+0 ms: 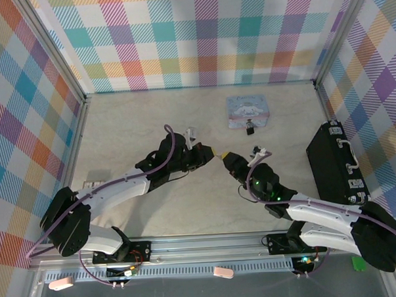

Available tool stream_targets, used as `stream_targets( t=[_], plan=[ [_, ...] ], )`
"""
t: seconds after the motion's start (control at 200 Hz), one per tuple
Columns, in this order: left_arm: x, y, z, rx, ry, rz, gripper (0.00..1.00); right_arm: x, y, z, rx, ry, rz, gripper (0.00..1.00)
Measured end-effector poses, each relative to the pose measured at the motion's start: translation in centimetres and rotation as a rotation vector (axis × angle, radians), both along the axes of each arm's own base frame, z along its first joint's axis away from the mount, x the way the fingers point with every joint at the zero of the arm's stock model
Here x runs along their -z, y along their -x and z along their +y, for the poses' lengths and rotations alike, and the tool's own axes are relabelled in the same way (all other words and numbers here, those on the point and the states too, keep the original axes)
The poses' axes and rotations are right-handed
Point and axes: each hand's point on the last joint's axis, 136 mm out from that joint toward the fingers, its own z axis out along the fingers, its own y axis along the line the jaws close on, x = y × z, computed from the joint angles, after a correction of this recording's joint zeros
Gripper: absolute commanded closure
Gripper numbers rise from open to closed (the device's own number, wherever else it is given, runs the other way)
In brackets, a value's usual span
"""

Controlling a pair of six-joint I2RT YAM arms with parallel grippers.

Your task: Unlock the padlock with the key

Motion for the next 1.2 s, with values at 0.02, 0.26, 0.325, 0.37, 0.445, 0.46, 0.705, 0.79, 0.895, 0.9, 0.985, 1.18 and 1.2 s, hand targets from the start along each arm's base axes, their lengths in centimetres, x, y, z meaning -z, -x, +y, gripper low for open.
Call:
stream_targets(
  t=[0.02,0.26,0.325,0.37,0.445,0.46,0.705,0.79,0.895,0.9,0.985,1.18,1.2],
  plan=[
    [-0.3,0.0,0.1,0.006,-0.014,-0.016,1.00,-0.1,-0.3,-0.4,0.000,-0.002,-0.002,0.56],
    [-4.0,0.6,2.4,0.094,-0.125,-0.196,1.00,-0.4,0.3,-0.8,-0.150,0.043,-0.106,0.41],
    [-3.9,1.0,2.3,0.129,-0.139,-0.209,1.00,-1.7,1.1,0.0,-0.213,0.048,-0.181,0.39],
    [-3.7,1.4,2.2,0.158,-0.150,-0.212,1.00,-2.5,1.6,0.4,-0.251,0.049,-0.225,0.39],
    [-3.4,2.0,2.1,0.196,-0.159,-0.213,1.00,-3.4,2.4,1.2,-0.312,0.053,-0.287,0.39],
    [-3.3,2.1,2.1,0.203,-0.161,-0.213,1.00,-3.6,2.5,1.3,-0.322,0.053,-0.298,0.39],
    [-3.4,3.1,1.6,0.279,-0.154,-0.230,1.00,-3.4,3.4,3.5,-0.463,0.057,-0.351,0.40],
    [-3.6,3.3,1.5,0.294,-0.146,-0.236,1.00,-3.4,3.5,4.4,-0.516,0.052,-0.350,0.43],
    [-3.9,3.5,1.4,0.305,-0.139,-0.243,1.00,-4.1,3.6,5.2,-0.557,0.036,-0.375,0.49],
    [-3.9,3.5,1.4,0.305,-0.139,-0.244,1.00,-4.2,3.6,5.2,-0.559,0.036,-0.377,0.50],
    [-4.0,3.5,1.5,0.306,-0.146,-0.253,1.00,-4.2,3.9,5.4,-0.581,0.027,-0.386,0.54],
    [-4.3,3.6,2.0,0.302,-0.166,-0.261,1.00,-3.9,4.2,5.9,-0.618,0.017,-0.373,0.63],
    [-4.4,3.7,2.0,0.303,-0.167,-0.262,1.00,-3.9,4.2,5.9,-0.623,0.014,-0.371,0.64]
  ],
)
